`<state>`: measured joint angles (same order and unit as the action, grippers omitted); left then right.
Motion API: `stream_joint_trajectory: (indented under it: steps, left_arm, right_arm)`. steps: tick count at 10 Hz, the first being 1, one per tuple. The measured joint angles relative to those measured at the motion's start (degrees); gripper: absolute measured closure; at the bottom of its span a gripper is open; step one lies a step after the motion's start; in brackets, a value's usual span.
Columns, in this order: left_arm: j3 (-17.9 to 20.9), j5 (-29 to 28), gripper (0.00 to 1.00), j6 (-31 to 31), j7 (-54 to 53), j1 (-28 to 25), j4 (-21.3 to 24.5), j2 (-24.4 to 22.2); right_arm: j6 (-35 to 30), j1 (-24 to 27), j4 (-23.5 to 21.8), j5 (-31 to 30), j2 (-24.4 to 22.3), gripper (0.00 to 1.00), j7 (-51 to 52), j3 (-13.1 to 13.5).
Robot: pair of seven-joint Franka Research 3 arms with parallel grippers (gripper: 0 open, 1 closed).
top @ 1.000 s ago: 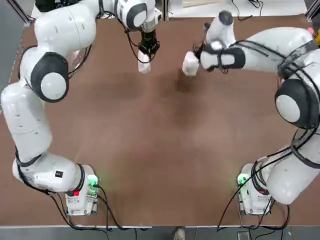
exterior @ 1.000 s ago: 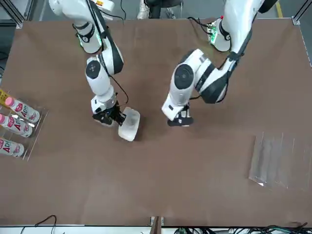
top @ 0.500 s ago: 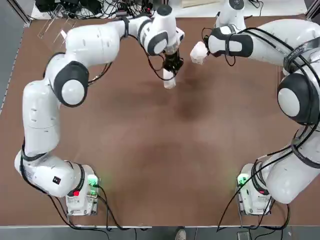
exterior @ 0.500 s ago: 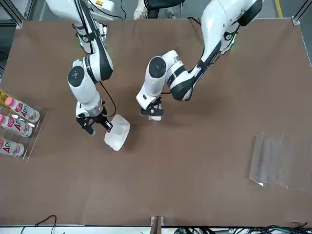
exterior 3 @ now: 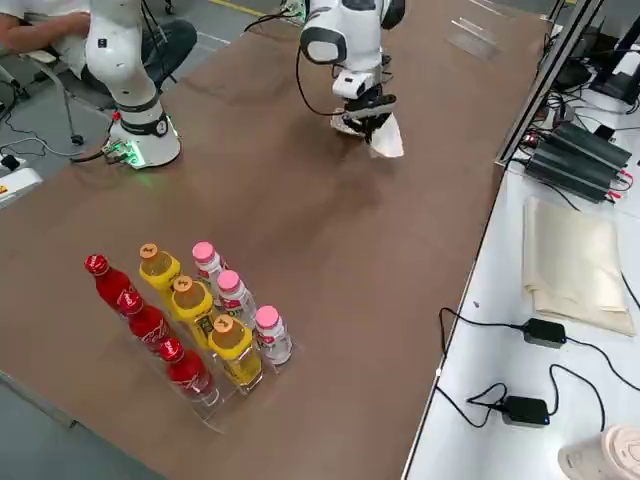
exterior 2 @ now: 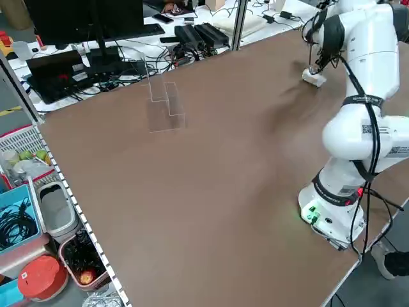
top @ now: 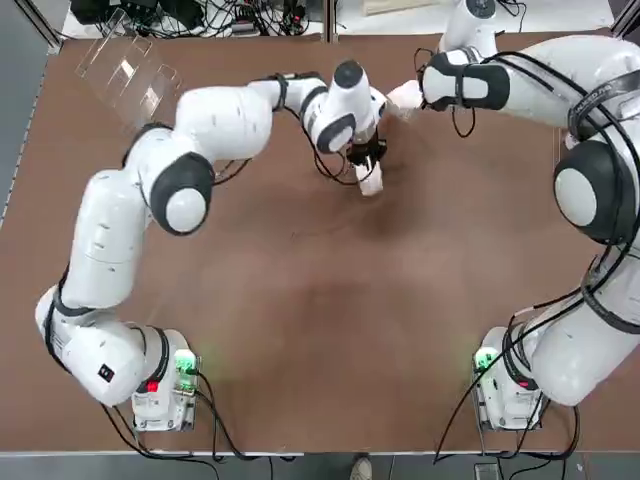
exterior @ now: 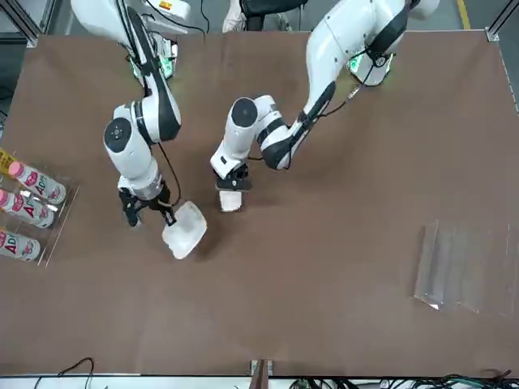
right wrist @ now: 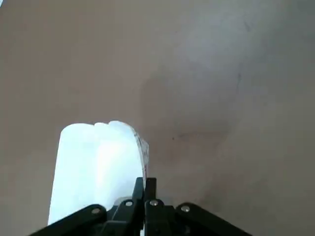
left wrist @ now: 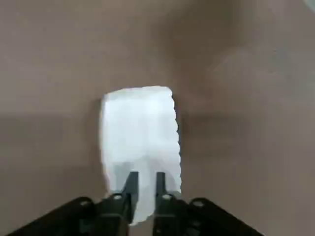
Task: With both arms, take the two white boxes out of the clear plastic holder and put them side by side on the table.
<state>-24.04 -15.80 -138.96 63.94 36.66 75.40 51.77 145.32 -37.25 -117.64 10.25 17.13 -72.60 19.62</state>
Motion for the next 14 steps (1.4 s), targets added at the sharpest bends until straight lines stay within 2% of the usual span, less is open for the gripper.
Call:
stream_joint_trajectory:
  steps: [2,3,5,7,10,12,14]
  left_arm:
    - [0.37,0.53,0.44,-0.41,1.84,-1.44,-2.1,-1.33]
    - [-0.39,1.69,0.29,1.56,1.77,-4.92,-2.6,-3.46]
    - [-3.4,2.39,0.01,9.82,0.13,-14.16,-2.87,-8.69]
    - [-4.62,2.46,0.0,20.95,-7.92,-23.5,-2.8,-13.31]
    - [-7.43,2.74,0.0,29.94,-15.71,-36.24,-2.65,-19.58]
    - [-7.6,2.74,0.0,33.16,-19.02,-40.33,-2.22,-23.28]
    - [-7.58,2.74,0.0,33.43,-21.43,-42.82,-1.55,-24.24]
  right_arm:
    - [1.49,0.37,0.0,-0.14,1.1,0.98,-11.07,0.31]
    - [3.65,0.4,-0.01,-0.17,2.16,0.98,-17.94,0.47]
    - [9.63,0.31,-0.05,-0.2,5.74,0.98,-29.39,0.64]
    - [13.87,-0.95,-0.2,-0.21,8.95,0.98,-36.42,0.6]
    - [16.44,-3.66,-0.4,-0.18,11.48,0.98,-44.9,1.09]
    - [16.5,-5.07,-0.4,-0.18,11.88,0.98,-46.86,2.61]
    - [16.5,-5.93,-0.35,-0.18,12.04,0.98,-47.63,3.17]
